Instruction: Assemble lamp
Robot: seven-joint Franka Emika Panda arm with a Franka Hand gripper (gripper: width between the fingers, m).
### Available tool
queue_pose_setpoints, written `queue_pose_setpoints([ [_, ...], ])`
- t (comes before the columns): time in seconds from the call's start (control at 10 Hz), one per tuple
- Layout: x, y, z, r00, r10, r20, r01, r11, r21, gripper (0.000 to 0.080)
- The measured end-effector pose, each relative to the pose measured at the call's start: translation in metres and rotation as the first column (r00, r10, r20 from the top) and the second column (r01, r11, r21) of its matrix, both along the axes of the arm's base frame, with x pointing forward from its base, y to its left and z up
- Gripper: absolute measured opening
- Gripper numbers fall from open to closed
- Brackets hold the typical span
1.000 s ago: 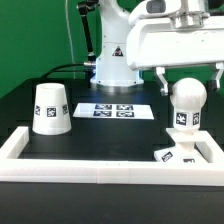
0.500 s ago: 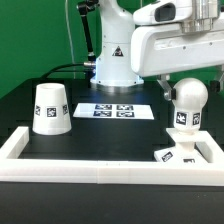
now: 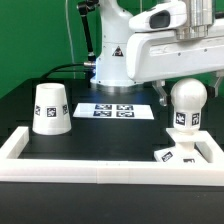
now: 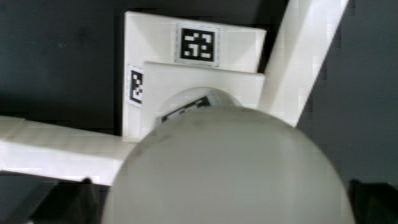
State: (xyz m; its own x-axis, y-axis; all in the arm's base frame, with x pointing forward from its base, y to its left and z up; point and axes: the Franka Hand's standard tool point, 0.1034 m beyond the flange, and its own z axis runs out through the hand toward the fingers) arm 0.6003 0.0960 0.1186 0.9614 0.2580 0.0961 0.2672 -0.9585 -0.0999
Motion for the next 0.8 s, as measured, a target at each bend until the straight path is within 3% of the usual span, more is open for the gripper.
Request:
queue_pose_setpoints([
  [0.1,0.0,0.0003,0.0001,1.0,-0.005,-0.001,0.005,1.0,0.001,0.0591],
  [0.4,-0.0001,0.0011,0.0,0.996,-0.085,-0.011,0.085,0.996,0.01,0.0576],
  [0.8,-0.0003,0.0061,0.0003,0.901,-0.429,-0.06,0.432,0.901,0.031,0.0576],
])
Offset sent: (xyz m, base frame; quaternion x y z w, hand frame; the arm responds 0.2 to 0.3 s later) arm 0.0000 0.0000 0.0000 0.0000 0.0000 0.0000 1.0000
